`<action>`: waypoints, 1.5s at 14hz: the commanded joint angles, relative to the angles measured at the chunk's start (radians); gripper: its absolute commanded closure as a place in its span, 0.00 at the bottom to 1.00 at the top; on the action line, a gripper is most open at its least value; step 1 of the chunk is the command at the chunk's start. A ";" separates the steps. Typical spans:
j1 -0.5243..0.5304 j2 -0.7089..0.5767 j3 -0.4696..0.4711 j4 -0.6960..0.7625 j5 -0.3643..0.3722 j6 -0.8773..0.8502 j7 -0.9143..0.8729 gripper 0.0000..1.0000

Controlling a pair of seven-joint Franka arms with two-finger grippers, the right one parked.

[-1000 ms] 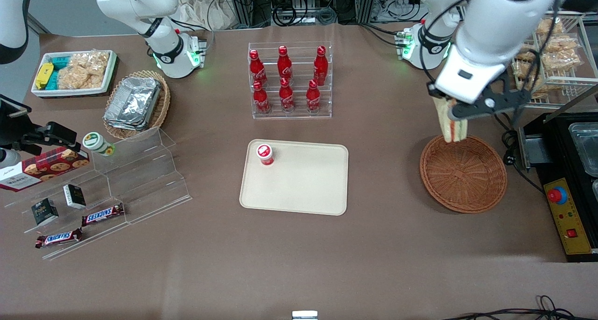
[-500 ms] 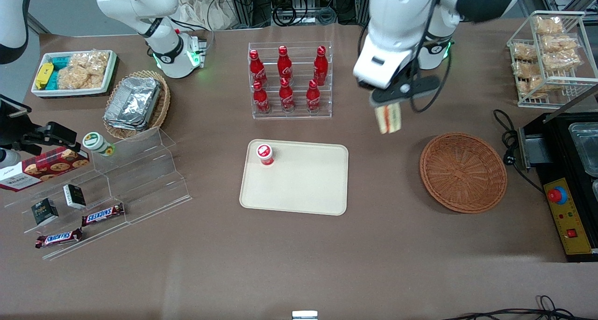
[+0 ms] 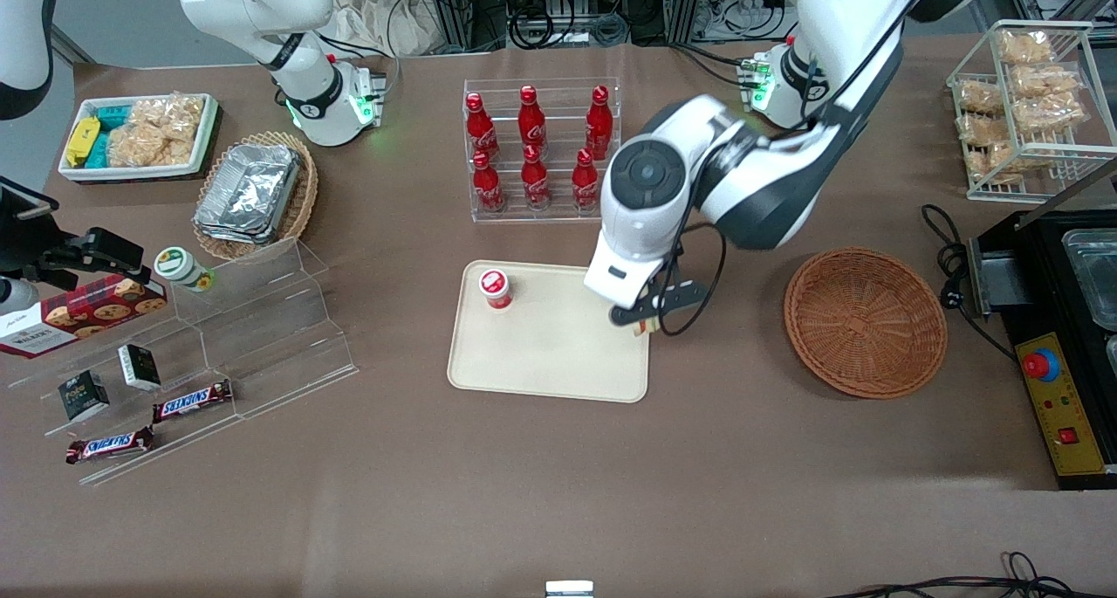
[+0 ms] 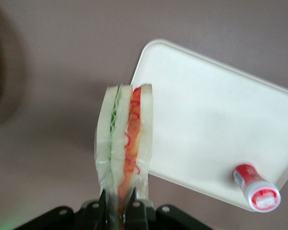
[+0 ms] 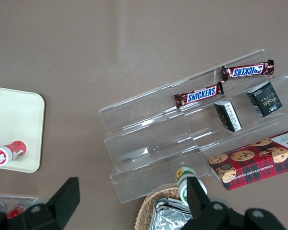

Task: Place sandwich from basket to tray
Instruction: 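Carry the sandwich over the white tray and lower it down, then open the left gripper to release the sandwich onto the tray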

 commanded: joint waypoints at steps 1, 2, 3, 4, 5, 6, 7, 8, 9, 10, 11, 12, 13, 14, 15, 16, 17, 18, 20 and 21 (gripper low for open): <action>-0.009 0.088 -0.003 0.025 0.069 0.065 -0.037 1.00; -0.009 0.113 0.000 0.025 0.081 0.101 -0.037 1.00; -0.009 0.148 0.002 0.026 0.089 0.131 -0.039 1.00; -0.007 0.169 0.005 0.026 0.106 0.157 -0.043 1.00; -0.009 0.194 0.017 0.026 0.124 0.183 -0.051 1.00; -0.010 0.223 0.031 0.031 0.132 0.210 -0.069 1.00; -0.012 0.246 0.031 0.032 0.146 0.243 -0.081 1.00; -0.012 0.265 0.031 0.032 0.157 0.270 -0.083 1.00; -0.012 0.274 0.033 0.032 0.158 0.283 -0.085 1.00; -0.012 0.282 0.033 0.032 0.158 0.290 -0.083 0.94; -0.012 0.282 0.033 0.032 0.158 0.290 -0.082 0.80; -0.010 0.279 0.033 0.034 0.157 0.290 -0.082 0.56; -0.009 0.273 0.033 0.035 0.157 0.290 -0.085 0.18; -0.006 0.256 0.033 0.035 0.160 0.289 -0.094 0.03; -0.001 0.227 0.033 0.035 0.160 0.278 -0.118 0.00; 0.008 0.179 0.033 0.032 0.158 0.261 -0.147 0.00; 0.022 0.126 0.033 0.028 0.155 0.213 -0.182 0.00; 0.046 0.080 0.031 0.026 0.151 0.162 -0.209 0.00; 0.083 -0.022 0.028 0.014 0.137 0.120 -0.215 0.00; 0.109 -0.072 0.028 -0.006 0.116 0.099 -0.213 0.00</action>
